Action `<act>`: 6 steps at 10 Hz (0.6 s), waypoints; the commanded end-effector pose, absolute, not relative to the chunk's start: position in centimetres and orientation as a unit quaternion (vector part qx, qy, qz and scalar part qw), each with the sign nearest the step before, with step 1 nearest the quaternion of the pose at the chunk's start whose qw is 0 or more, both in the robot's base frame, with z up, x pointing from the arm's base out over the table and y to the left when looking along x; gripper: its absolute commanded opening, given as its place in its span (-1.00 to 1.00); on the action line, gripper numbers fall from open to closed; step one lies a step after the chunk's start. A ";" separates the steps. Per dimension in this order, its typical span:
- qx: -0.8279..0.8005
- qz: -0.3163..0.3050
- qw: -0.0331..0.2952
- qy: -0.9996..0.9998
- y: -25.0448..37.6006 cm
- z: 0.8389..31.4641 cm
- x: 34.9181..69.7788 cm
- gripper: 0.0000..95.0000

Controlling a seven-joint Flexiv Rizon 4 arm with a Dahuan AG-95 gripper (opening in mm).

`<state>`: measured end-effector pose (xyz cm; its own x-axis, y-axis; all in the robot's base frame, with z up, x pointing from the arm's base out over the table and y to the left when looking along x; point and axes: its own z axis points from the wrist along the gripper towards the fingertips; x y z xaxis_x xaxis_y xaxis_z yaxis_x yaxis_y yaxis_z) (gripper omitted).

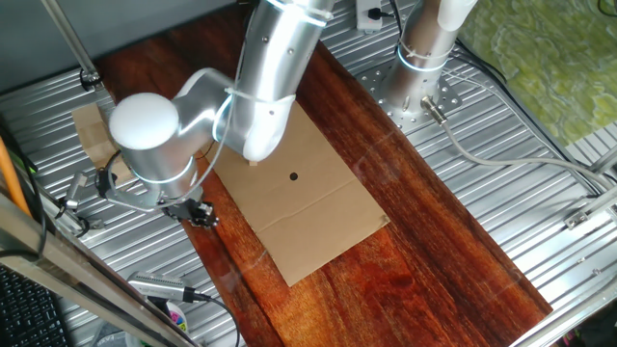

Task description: Stack the blocks into a pyramid shape

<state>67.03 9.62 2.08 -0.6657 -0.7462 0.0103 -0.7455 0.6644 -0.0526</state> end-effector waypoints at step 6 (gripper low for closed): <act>-0.418 -0.032 0.010 0.908 9.3 1.8 66.7 -1.00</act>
<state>66.77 9.34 1.69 -0.6494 -0.7604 0.0099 -0.7592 0.6475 -0.0656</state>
